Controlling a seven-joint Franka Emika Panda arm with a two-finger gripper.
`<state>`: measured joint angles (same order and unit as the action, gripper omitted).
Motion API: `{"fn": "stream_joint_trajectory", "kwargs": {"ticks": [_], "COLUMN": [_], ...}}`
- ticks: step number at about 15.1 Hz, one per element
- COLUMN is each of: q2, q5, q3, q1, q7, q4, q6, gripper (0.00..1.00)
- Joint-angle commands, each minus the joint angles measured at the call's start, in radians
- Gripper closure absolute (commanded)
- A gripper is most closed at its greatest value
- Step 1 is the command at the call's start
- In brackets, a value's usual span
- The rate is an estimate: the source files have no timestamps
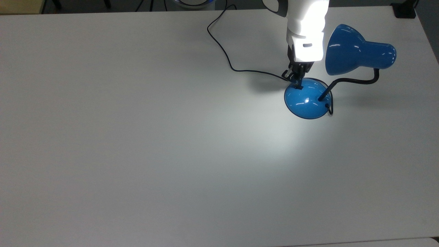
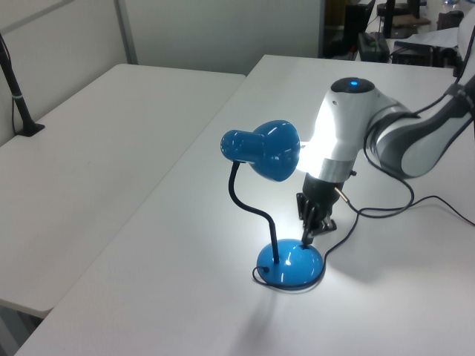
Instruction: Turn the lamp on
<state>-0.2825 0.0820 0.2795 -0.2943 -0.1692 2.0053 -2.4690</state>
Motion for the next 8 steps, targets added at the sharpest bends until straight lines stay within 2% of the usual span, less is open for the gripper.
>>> {"fn": "stream_joint_trajectory", "kwargs": {"ticks": [1, 5, 8], "q2": [0.153, 0.215, 0.235], "q5": [-0.013, -0.004, -0.001], "q3": [0.009, 0.0, -0.002], "q1": [0.05, 0.161, 0.266], "q7": [0.068, 0.094, 0.115], "q4": [0.006, -0.06, -0.16], "q6": [0.29, 0.533, 0.683], "gripper": [1.0, 1.0, 1.0]}}
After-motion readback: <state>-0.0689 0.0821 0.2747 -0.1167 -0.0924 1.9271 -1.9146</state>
